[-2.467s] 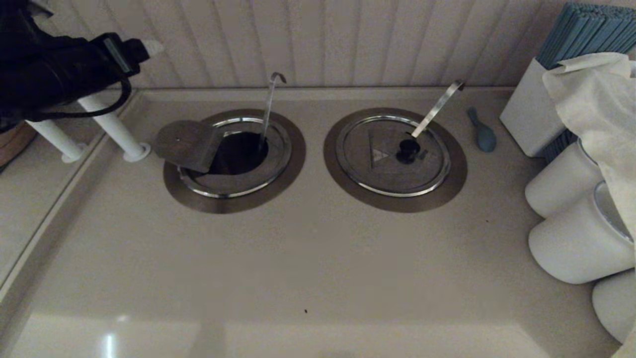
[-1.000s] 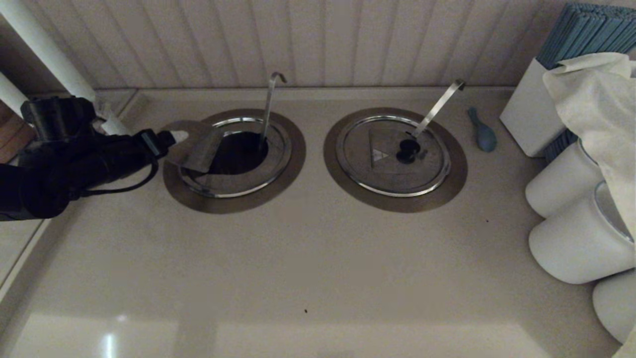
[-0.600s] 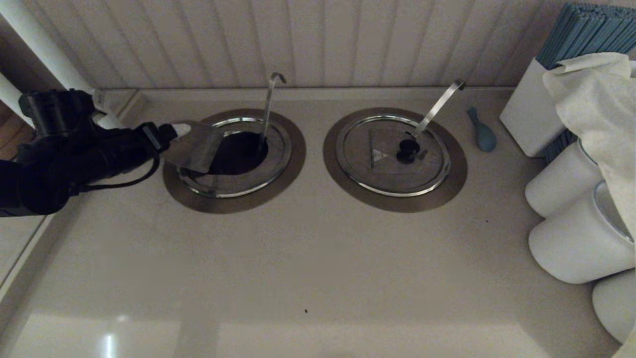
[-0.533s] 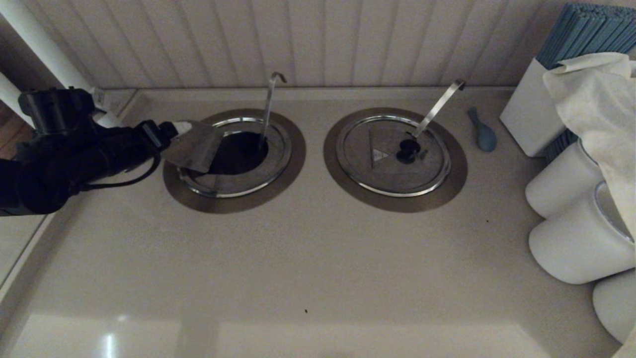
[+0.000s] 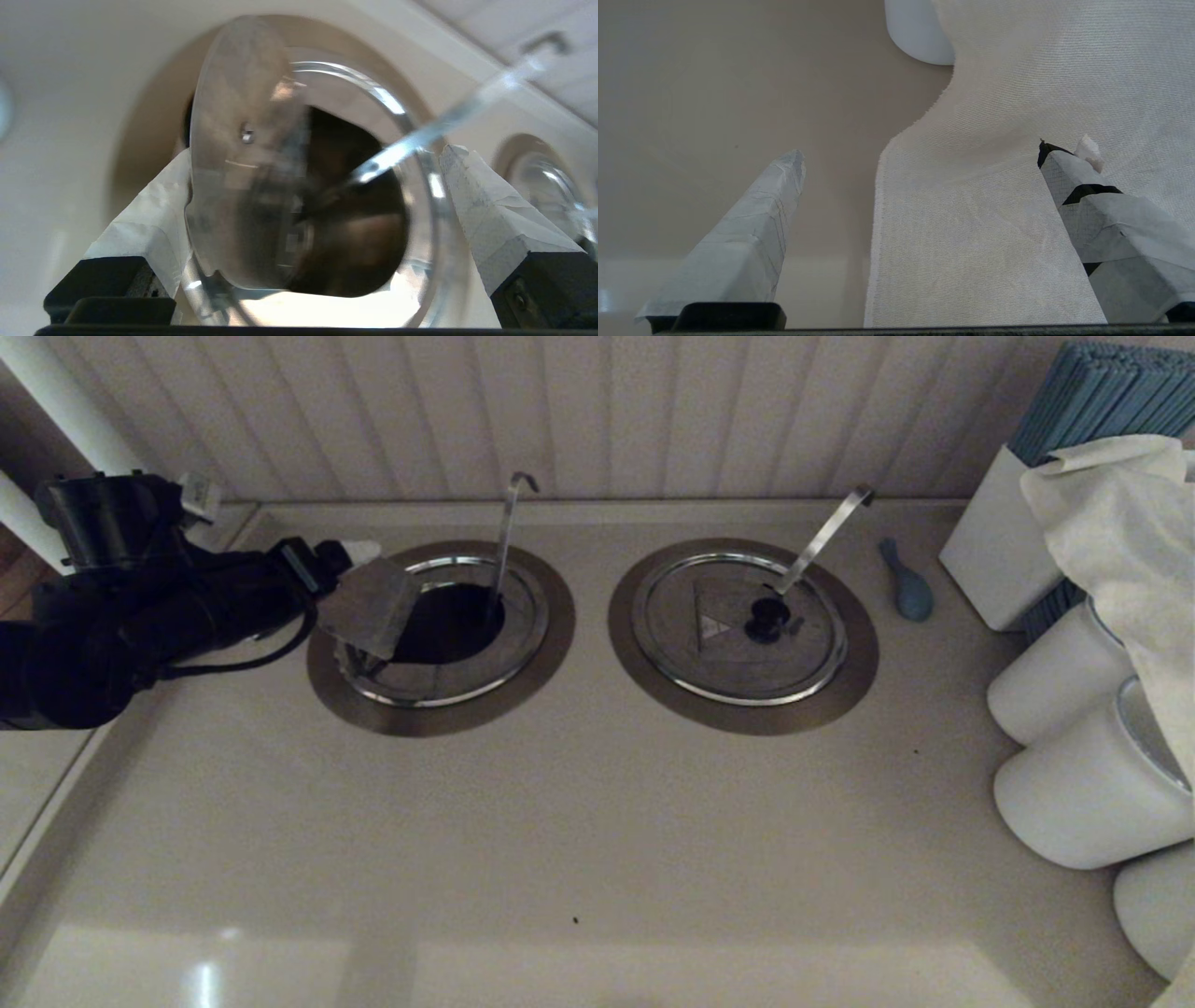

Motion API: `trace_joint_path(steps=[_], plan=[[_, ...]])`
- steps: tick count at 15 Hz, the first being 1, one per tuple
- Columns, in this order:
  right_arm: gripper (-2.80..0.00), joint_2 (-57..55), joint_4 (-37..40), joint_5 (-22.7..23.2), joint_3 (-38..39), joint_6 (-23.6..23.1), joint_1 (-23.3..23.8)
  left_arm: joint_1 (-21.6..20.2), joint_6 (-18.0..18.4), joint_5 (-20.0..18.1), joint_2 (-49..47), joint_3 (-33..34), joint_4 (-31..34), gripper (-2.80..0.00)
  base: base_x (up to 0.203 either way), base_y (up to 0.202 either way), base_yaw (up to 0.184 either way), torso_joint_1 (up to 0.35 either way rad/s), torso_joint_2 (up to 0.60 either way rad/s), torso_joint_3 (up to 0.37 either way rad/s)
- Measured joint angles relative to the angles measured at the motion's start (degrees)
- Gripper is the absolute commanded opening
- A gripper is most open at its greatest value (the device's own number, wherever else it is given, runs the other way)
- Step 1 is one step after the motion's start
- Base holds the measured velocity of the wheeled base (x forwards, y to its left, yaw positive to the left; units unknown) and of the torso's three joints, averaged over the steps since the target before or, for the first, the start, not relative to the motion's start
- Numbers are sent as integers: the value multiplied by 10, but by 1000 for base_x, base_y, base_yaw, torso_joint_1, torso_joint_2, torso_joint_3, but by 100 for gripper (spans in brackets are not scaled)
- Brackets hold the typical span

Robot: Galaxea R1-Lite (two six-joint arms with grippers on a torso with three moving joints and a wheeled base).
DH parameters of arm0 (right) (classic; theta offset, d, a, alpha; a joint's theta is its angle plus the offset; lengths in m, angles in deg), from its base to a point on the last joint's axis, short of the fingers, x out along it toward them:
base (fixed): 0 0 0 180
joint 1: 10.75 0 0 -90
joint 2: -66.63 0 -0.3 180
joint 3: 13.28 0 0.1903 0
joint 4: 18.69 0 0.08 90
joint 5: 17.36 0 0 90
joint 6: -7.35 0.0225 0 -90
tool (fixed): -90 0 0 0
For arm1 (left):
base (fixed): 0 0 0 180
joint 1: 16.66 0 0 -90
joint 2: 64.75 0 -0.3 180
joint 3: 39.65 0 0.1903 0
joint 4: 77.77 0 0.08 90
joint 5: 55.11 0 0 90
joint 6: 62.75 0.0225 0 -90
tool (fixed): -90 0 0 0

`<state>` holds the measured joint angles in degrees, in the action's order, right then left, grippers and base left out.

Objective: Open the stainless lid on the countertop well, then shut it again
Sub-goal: Close the lid

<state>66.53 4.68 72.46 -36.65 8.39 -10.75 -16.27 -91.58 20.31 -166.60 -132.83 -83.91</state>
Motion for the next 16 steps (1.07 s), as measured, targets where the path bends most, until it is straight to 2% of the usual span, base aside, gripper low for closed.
trace_joint_path(steps=[4, 11, 16], plan=[[0, 0, 0, 0, 0, 0, 0, 36, -6, 2, 20, -8, 1, 0, 0, 0, 0, 0, 0, 0], [0, 0, 0, 0, 0, 0, 0, 132, -13, 8, 39, -8, 7, 0, 0, 0, 0, 0, 0, 0], [0, 0, 0, 0, 0, 0, 0, 143, -8, 17, 42, -3, 8, 0, 0, 0, 0, 0, 0, 0]])
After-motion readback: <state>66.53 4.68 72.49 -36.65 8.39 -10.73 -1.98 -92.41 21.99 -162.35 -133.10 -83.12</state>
